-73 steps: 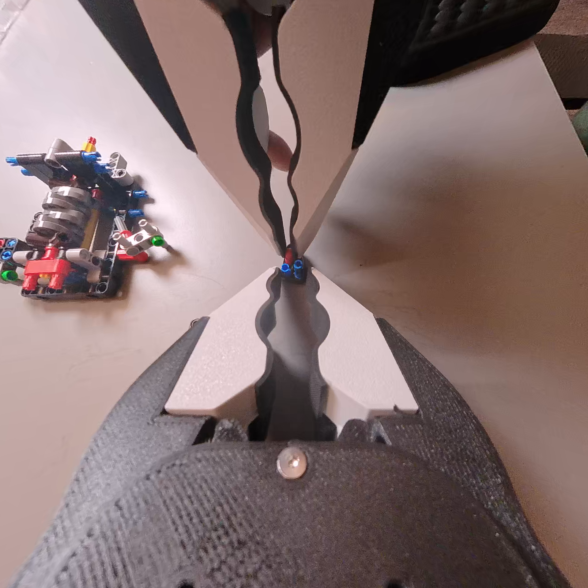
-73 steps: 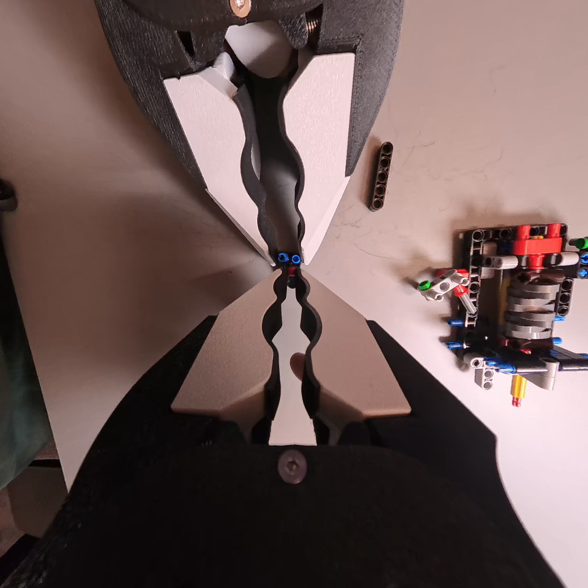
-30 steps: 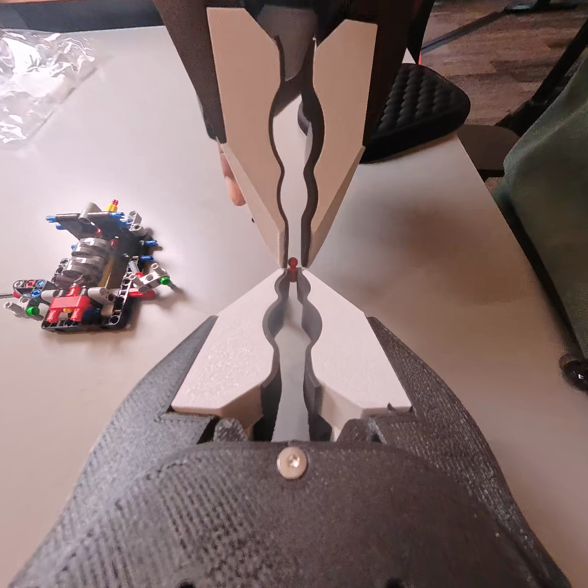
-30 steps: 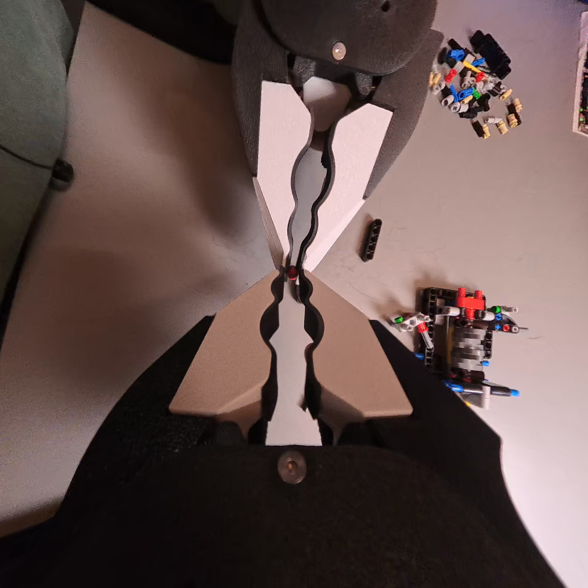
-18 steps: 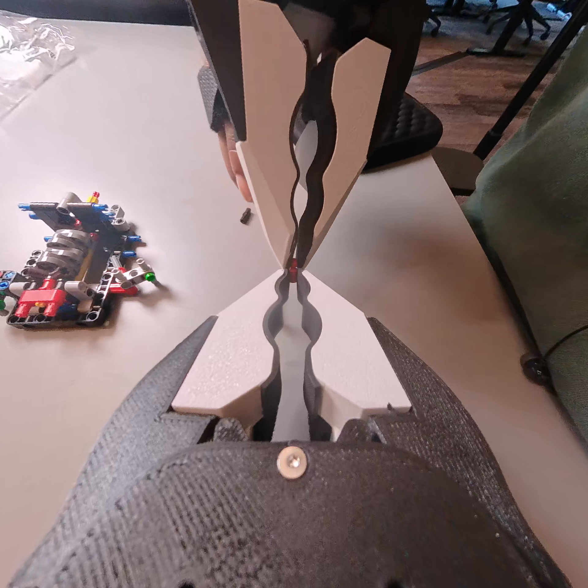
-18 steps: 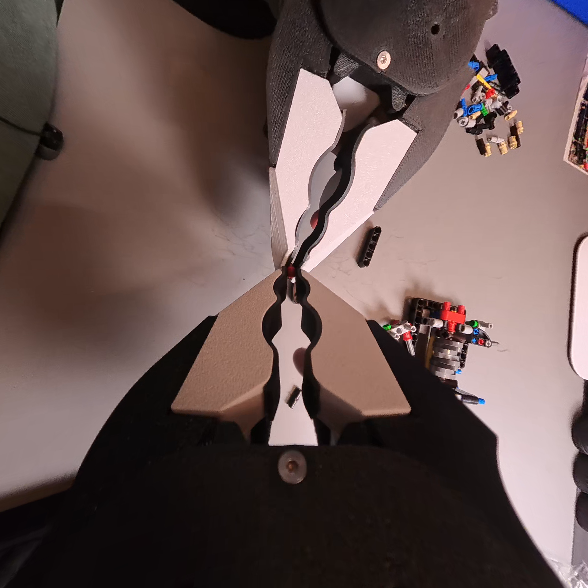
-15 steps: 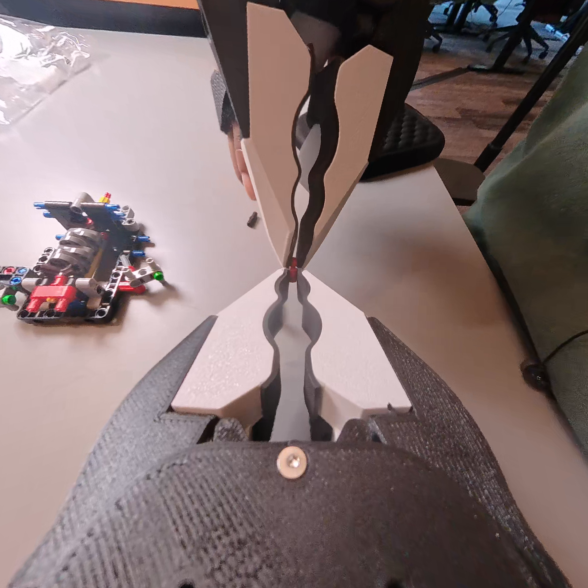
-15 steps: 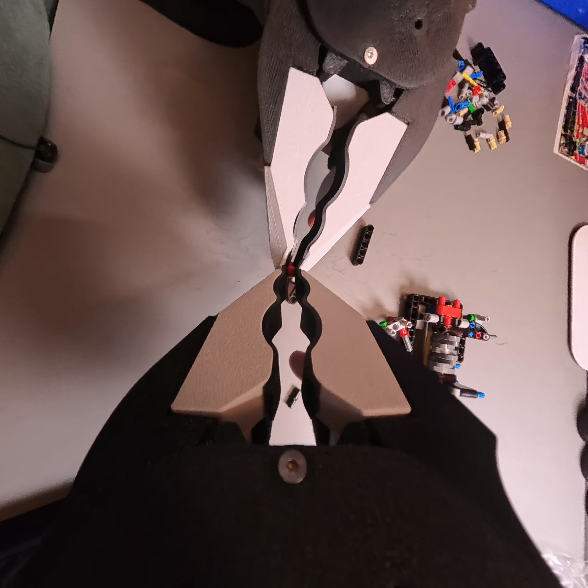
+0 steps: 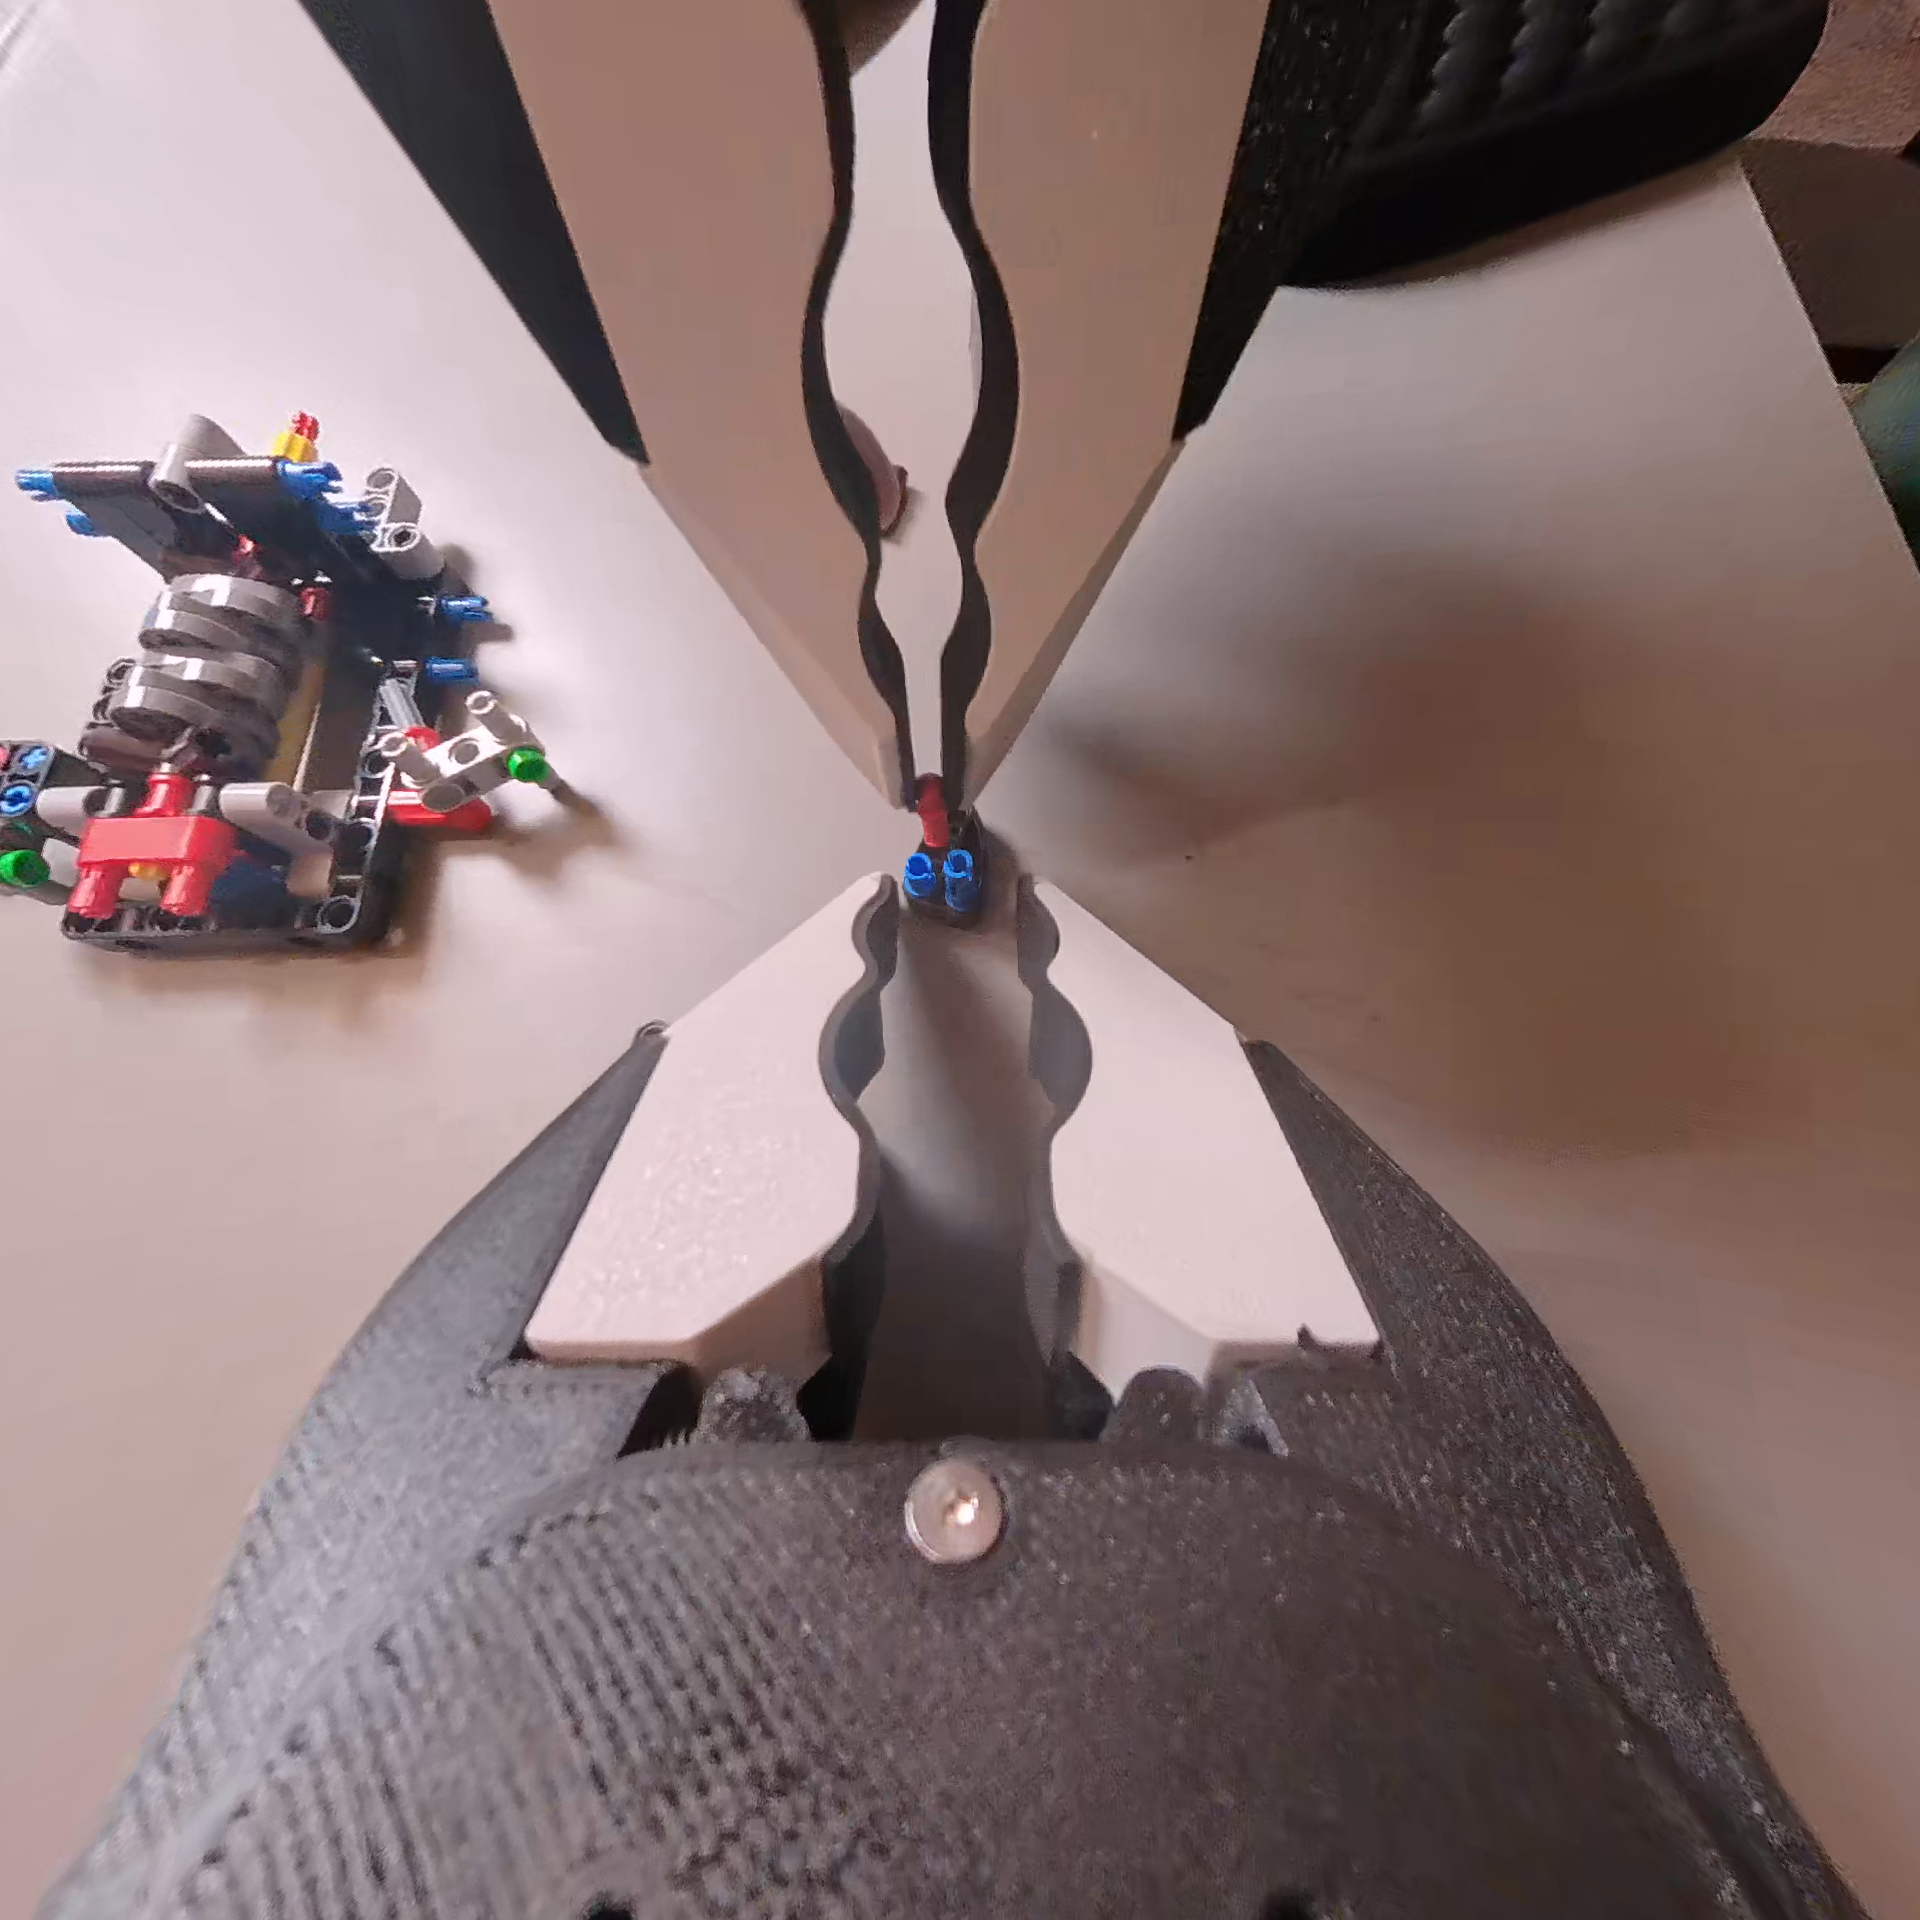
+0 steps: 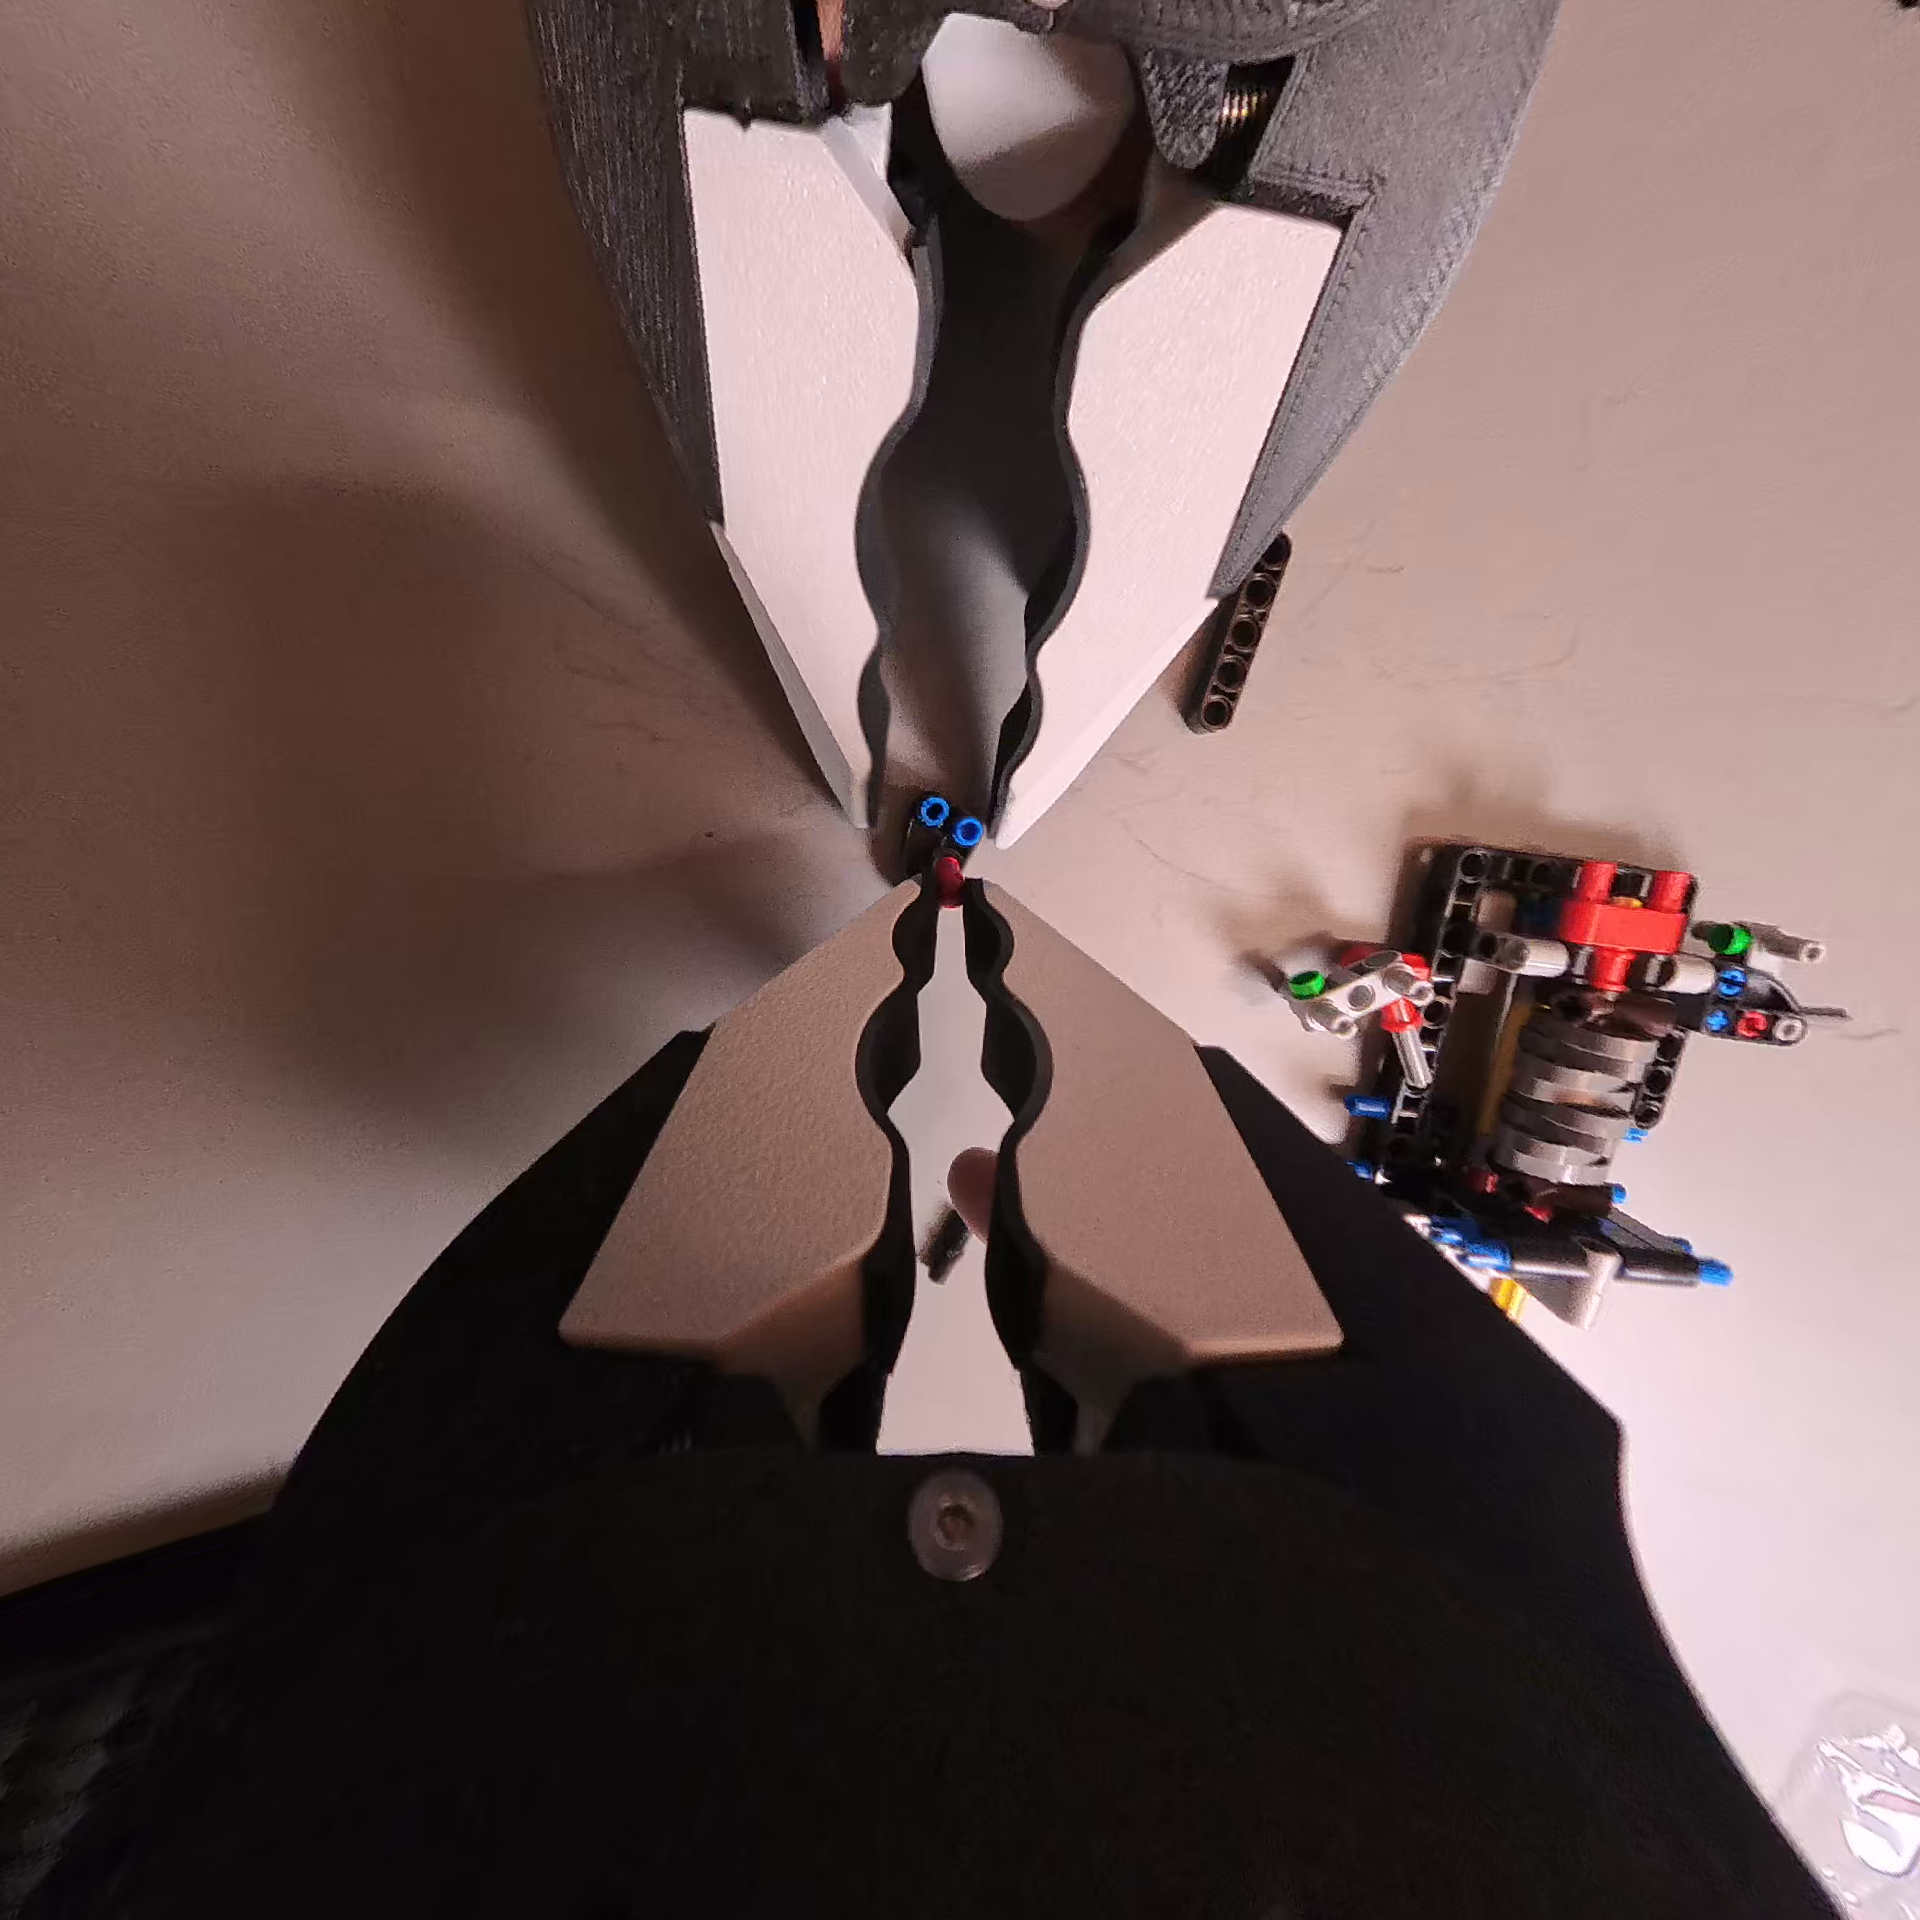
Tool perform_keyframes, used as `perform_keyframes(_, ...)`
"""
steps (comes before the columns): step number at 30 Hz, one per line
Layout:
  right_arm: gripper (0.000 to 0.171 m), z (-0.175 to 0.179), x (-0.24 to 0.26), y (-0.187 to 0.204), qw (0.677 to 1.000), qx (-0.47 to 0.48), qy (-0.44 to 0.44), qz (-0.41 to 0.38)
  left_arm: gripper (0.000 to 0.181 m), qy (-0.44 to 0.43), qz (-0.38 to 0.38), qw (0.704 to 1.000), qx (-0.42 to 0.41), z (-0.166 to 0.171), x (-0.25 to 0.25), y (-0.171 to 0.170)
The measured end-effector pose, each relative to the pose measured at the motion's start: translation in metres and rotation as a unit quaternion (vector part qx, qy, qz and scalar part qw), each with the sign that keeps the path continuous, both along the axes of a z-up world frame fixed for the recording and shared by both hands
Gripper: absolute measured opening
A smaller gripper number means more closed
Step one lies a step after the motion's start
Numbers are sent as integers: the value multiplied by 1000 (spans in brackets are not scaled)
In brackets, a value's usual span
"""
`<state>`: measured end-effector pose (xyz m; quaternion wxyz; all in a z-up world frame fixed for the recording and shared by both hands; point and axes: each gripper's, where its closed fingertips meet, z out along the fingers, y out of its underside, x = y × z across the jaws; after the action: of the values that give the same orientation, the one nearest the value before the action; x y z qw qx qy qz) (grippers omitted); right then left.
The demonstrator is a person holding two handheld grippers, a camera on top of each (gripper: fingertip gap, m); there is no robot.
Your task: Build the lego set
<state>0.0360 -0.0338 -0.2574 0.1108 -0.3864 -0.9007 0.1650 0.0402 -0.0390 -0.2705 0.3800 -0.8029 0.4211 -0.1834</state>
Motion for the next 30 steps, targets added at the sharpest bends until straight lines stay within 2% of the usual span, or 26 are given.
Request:
perform_keyframes(2,2,-3,1,-1,1000,2,-12,-1,14,1,3,1000,3,0,0,1)
perform_keyframes(16,2,-5,1,0,998,21,-60,-20,13,6,4,1000,11,0,-1,2)
perform_keyframes(30,1,-6,3,0,997,22,-64,-31,14,5,0,1000,11,-1,0,1)
